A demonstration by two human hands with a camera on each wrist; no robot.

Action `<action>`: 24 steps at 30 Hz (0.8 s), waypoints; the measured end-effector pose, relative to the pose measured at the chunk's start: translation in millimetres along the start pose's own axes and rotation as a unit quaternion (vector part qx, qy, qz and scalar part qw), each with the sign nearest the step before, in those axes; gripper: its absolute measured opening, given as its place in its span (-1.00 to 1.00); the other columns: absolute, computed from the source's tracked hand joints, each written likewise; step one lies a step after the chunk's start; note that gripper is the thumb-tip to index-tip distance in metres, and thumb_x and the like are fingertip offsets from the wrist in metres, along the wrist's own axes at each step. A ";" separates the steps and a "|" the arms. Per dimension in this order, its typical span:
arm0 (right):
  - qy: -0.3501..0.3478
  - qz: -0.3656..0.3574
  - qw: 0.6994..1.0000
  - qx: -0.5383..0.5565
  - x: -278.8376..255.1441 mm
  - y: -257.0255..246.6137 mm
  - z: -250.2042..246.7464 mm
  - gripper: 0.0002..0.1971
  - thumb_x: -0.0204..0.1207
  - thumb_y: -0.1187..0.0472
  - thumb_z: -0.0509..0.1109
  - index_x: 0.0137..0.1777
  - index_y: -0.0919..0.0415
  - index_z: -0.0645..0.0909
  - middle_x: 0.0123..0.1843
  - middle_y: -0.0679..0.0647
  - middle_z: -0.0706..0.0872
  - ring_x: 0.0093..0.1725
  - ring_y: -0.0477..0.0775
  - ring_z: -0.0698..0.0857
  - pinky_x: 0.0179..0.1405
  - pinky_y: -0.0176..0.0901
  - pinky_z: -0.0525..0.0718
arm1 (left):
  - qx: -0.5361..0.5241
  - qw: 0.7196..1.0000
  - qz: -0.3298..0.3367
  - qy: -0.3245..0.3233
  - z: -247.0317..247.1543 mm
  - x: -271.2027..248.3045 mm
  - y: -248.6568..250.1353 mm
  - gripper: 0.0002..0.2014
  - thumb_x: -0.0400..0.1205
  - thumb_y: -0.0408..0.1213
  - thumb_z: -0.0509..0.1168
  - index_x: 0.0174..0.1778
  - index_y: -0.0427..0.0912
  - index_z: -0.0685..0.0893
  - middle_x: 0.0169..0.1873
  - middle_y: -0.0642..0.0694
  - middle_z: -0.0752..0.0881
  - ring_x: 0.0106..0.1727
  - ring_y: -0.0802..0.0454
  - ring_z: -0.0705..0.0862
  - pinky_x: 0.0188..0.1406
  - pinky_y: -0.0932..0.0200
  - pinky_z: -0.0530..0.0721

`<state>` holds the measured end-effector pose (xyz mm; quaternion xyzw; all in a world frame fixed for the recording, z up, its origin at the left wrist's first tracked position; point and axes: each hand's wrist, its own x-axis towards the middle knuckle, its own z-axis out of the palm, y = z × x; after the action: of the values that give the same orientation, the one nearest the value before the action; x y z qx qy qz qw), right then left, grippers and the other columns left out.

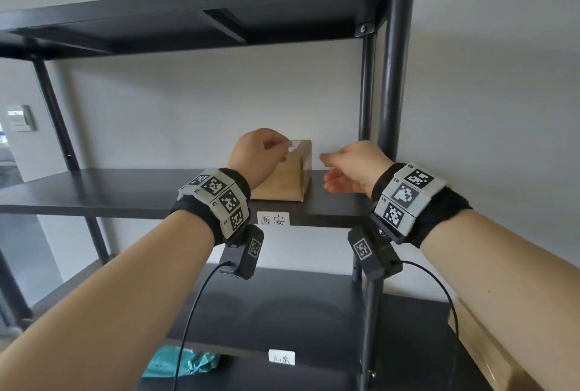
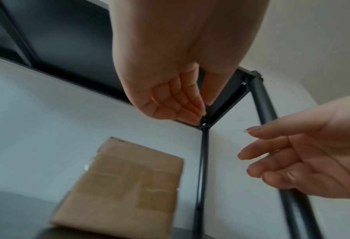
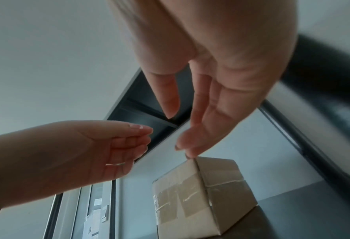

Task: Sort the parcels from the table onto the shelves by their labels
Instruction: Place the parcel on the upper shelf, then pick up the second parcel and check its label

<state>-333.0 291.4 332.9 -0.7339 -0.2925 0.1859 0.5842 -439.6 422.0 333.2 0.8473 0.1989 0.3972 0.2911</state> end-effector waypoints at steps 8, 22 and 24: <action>0.015 0.043 0.999 0.013 -65.0 59.3 -128.5 -0.90 0.54 0.33 0.37 -0.14 0.37 0.58 -0.35 0.25 0.66 -0.45 0.14 0.67 -0.42 -0.15 0.75 | -0.084 0.991 -0.026 -0.105 103.6 -80.1 83.9 -0.86 0.62 -0.28 0.27 -0.15 -0.13 0.75 -0.32 0.08 0.73 -0.25 0.21 0.69 -0.16 0.33 0.65; 0.149 0.173 0.974 -0.011 -64.4 188.6 -291.0 -0.68 0.53 0.34 0.36 0.24 0.49 0.57 -0.27 0.25 0.67 -0.36 0.15 0.67 -0.23 -0.09 0.72 | -0.098 0.950 -0.104 -0.279 309.2 -108.6 108.4 -0.73 0.62 -0.23 0.27 0.20 -0.20 0.68 -0.02 -0.10 0.77 -0.04 0.06 0.72 -0.05 0.22 0.67; 0.160 0.194 0.968 -0.006 -51.0 207.9 -301.7 -0.64 0.53 0.34 0.38 0.29 0.48 0.53 -0.26 0.26 0.66 -0.35 0.17 0.68 -0.25 -0.08 0.71 | -0.085 0.943 -0.123 -0.297 336.4 -102.7 97.4 -0.69 0.61 -0.21 0.27 0.25 -0.19 0.65 0.13 -0.16 0.76 0.09 -0.04 0.74 0.15 0.05 0.69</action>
<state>-142.2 2.1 203.4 -0.8002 -0.0488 0.1742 0.5718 -226.0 177.6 166.2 0.8681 0.1716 0.1037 0.4541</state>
